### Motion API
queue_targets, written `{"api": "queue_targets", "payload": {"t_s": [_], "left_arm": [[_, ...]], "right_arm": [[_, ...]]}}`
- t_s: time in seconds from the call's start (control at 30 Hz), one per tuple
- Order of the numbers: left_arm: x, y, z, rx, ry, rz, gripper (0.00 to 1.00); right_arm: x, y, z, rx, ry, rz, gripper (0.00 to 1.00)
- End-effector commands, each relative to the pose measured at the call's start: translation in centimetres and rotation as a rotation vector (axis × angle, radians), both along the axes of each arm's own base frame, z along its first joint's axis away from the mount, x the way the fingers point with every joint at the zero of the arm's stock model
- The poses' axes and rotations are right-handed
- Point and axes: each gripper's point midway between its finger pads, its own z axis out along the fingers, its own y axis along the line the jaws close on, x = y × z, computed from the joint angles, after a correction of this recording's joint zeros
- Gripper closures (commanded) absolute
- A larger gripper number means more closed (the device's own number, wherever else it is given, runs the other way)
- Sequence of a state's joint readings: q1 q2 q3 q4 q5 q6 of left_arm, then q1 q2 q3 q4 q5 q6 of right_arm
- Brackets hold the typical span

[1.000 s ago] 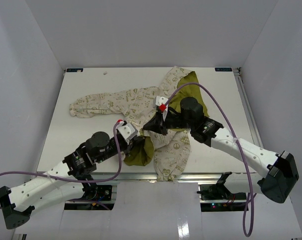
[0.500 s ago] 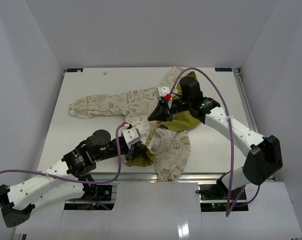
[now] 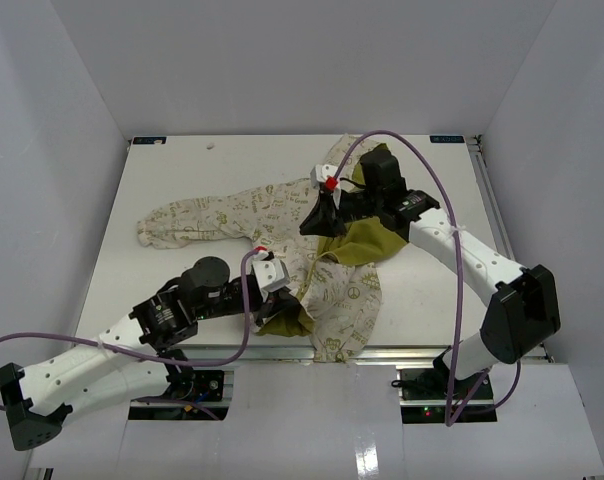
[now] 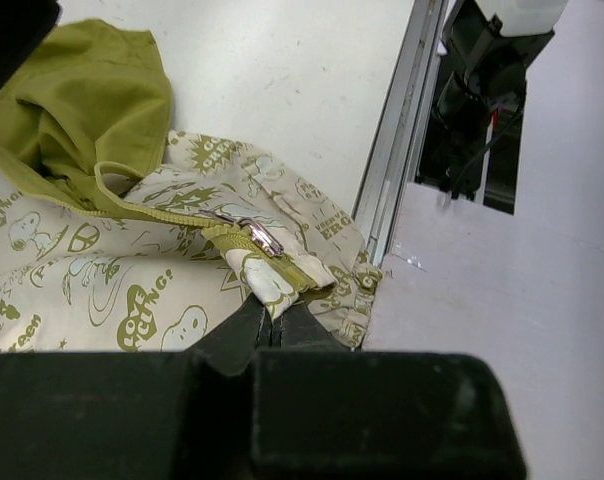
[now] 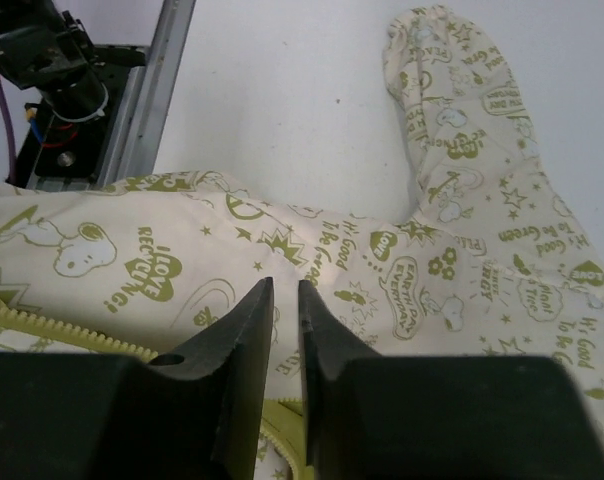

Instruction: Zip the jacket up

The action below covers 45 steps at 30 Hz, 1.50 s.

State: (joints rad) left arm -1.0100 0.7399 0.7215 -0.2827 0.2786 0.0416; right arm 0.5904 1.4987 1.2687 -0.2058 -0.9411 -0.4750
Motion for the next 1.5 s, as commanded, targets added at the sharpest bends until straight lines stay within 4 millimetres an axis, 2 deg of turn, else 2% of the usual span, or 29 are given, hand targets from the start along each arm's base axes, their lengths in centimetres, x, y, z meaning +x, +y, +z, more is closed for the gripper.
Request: {"api": "queue_targets", "payload": {"t_s": [0.0,0.07,0.13,0.17,0.2,0.27,0.37,0.43,0.5,0.63,0.8,1.47], "left_arm": [[-0.8,0.8,3.6,-0.166,-0.074,-0.003,1.00],[-1.0,1.1,4.0,-0.212,-0.101,-0.003,1.00],[-1.2,1.6,4.1,-0.253,-0.124,0.000,1.00],[-1.4,1.7,4.0,-0.259,-0.126,-0.002,1.00],[-1.5,1.6,4.3,-0.275,-0.134,-0.011,1.00],[-1.9,1.6,4.5,-0.287,-0.138,-0.030,1.00],[-2.1,1.5,4.7,-0.289,-0.140,-0.042,1.00],[-2.1,1.5,4.9,-0.293,-0.140,-0.043,1.00],[-2.2,1.5,5.1,-0.301,-0.147,-0.048,1.00],[-2.3,1.5,5.1,-0.310,-0.151,-0.059,1.00],[-2.3,1.3,4.9,-0.305,-0.147,-0.061,1.00],[-1.8,1.0,5.7,-0.327,-0.164,-0.044,1.00]], "right_arm": [[0.6,-2.4,5.0,0.084,0.069,-0.156,0.64],[0.1,-3.7,6.3,0.147,0.159,-0.146,0.47],[-0.7,-5.1,7.0,0.229,0.263,-0.102,0.42],[-1.1,-5.5,7.1,0.254,0.239,-0.064,0.42],[-2.4,-5.8,7.1,0.261,0.328,-0.021,0.45],[-4.0,-6.2,7.2,0.289,0.359,0.037,0.50],[-6.7,-6.8,8.2,0.358,0.263,0.153,0.52],[-7.9,-6.9,7.8,0.336,0.402,0.187,0.52],[-8.8,-6.7,8.4,0.350,0.389,0.245,0.55],[-9.8,-5.2,8.1,0.369,0.372,0.302,0.57],[-9.3,-4.5,7.7,0.390,0.361,0.301,0.55],[-11.8,-1.6,7.1,0.386,0.335,0.369,0.53]]}}
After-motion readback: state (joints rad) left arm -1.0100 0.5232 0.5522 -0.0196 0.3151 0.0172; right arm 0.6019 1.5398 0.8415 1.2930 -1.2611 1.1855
